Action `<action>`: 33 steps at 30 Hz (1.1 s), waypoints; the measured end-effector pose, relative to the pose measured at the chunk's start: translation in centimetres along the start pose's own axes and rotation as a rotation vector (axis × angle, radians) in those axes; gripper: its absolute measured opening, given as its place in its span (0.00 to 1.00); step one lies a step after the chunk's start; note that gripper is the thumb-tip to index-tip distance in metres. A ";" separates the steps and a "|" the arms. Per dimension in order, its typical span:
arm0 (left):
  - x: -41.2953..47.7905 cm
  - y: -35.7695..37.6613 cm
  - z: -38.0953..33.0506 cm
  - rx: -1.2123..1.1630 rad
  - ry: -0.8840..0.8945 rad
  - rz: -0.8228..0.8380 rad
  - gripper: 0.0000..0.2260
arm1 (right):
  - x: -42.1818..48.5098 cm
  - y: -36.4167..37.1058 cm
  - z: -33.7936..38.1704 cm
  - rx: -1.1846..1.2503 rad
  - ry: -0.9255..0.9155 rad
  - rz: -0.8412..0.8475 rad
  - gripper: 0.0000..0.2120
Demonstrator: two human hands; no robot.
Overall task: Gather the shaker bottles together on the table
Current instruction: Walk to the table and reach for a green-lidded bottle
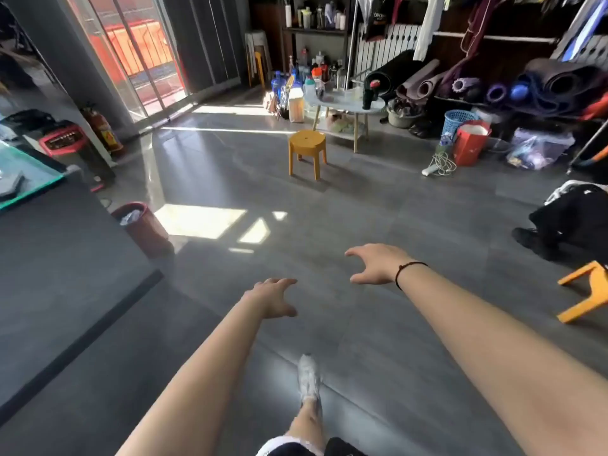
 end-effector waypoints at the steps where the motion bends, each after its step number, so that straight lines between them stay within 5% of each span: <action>1: 2.7 -0.6 0.2 -0.025 0.011 0.012 0.39 | 2.6 -0.1 -0.4 0.018 0.000 0.009 0.33; 12: 29.7 -13.8 -0.7 -0.005 0.043 0.069 0.38 | 27.2 -6.4 -8.1 0.038 0.151 0.076 0.32; 33: 81.1 -33.4 -4.2 -0.006 0.000 0.079 0.38 | 81.5 -21.2 -20.6 0.021 0.021 0.071 0.33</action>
Point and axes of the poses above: each hand's wrist, its own x-axis towards the middle knuckle, its own y-axis out of the palm, z = x × y, the point moved 10 cm from there along x, towards the middle knuckle, and after that the axes turned 14 degrees about -z, right-handed, at the moved point
